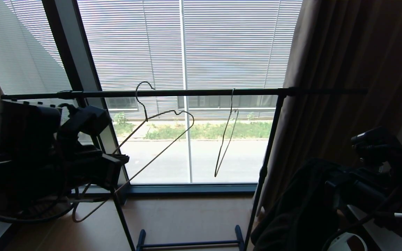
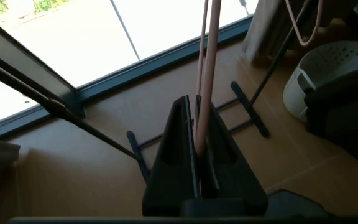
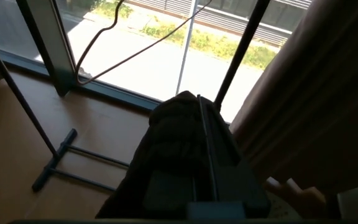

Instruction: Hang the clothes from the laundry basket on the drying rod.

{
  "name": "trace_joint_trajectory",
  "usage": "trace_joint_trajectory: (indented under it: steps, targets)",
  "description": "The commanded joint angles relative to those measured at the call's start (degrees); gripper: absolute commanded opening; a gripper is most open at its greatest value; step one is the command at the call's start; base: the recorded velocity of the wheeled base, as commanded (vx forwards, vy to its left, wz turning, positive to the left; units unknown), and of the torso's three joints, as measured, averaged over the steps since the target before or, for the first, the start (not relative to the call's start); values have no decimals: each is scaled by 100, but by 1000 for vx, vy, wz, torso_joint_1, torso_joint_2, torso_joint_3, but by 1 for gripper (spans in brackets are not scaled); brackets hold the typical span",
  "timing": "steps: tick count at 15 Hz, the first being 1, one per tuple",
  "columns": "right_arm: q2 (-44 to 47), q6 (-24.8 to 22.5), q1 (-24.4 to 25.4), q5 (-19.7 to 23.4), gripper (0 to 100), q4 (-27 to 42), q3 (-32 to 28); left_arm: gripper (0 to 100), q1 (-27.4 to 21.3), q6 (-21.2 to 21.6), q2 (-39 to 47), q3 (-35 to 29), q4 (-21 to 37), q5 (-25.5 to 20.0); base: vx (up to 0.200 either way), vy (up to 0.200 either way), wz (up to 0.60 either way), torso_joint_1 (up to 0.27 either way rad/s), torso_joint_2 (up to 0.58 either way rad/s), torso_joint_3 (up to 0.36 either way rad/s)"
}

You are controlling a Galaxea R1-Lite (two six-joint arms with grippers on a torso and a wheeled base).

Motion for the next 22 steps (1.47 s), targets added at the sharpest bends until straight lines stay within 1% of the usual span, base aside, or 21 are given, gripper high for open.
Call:
trace_joint_trajectory:
  steps: [1, 2, 3, 4, 5, 6, 7, 8, 9, 12, 13, 16, 17, 18, 20, 21, 22]
  targets:
    - [116, -476, 12, -269, 0, 0, -44, 0, -9, 628, -2891, 2340, 7, -515, 0, 0, 0, 0, 0, 0]
    - [230, -792, 12, -454, 0, 0, -132, 0, -9, 874, -3287, 2709, 7, -735, 0, 0, 0, 0, 0, 0]
    - [406, -1065, 12, -823, 0, -18, -326, 0, -18, 989, -3735, 3052, 16, -990, 0, 0, 0, 0, 0, 0]
    - [406, -1065, 12, -823, 0, -18, -326, 0, -18, 989, -3735, 3052, 16, -990, 0, 0, 0, 0, 0, 0]
    - [793, -1109, 47, -1491, 0, 0, -730, 0, -176, 997, -4113, 3280, 34, -1939, 0, 0, 0, 0, 0, 0]
    - [907, -1153, 91, -1711, 0, -9, -853, 0, -264, 997, -4148, 3342, 34, -2246, 0, 0, 0, 0, 0, 0]
    - [951, -1188, 126, -1816, 0, 0, -915, 0, -343, 997, -4139, 3351, 34, -2387, 0, 0, 0, 0, 0, 0]
    - [1056, -1329, 144, -1869, 0, -9, -994, 0, -668, 989, -4007, 3333, 34, -2554, 0, 0, 0, 0, 0, 0]
    - [1100, -1390, 152, -1869, 0, -9, -1064, 0, -853, 989, -3752, 3316, 16, -2554, 0, 0, 0, 0, 0, 0]
    - [1153, -1469, 258, -1878, 0, 0, -1187, 0, -1029, 980, -3040, 3043, -36, -2554, 0, 0, 0, 0, 0, 0]
    - [1162, -1478, 337, -1878, 0, 0, -1213, 0, -1099, 980, -2759, 2902, -142, -2554, 0, 0, 0, 0, 0, 0]
    - [1153, -1478, 442, -1878, 0, 0, -1240, 0, -1196, 980, -1652, 2709, -1030, -2528, 0, 0, 0, 0, 0, 0]
    - [1144, -1478, 442, -1878, 0, 0, -1231, 0, -1196, 980, -1476, 2692, -1205, -2519, 0, 0, 0, 0, 0, 0]
    - [1109, -1478, 469, -1878, 0, 0, -1213, 0, -1196, 971, -1019, 2630, -1618, -2510, 0, 0, 0, 0, 0, 0]
    - [1030, -1478, 566, -1975, 0, 0, -1187, 0, -1178, 971, -492, 2454, -1961, -2387, 0, 0, 0, 0, 0, 0]
    - [1030, -1478, 574, -1975, 0, 0, -1187, 0, -1178, 971, -474, 2445, -1970, -2378, 0, 0, 0, 0, 0, 0]
    - [995, -1478, 689, -2080, 0, 0, -1187, 0, -1178, 962, -105, 2314, -2199, -2211, 0, 0, 0, 0, 0, 0]
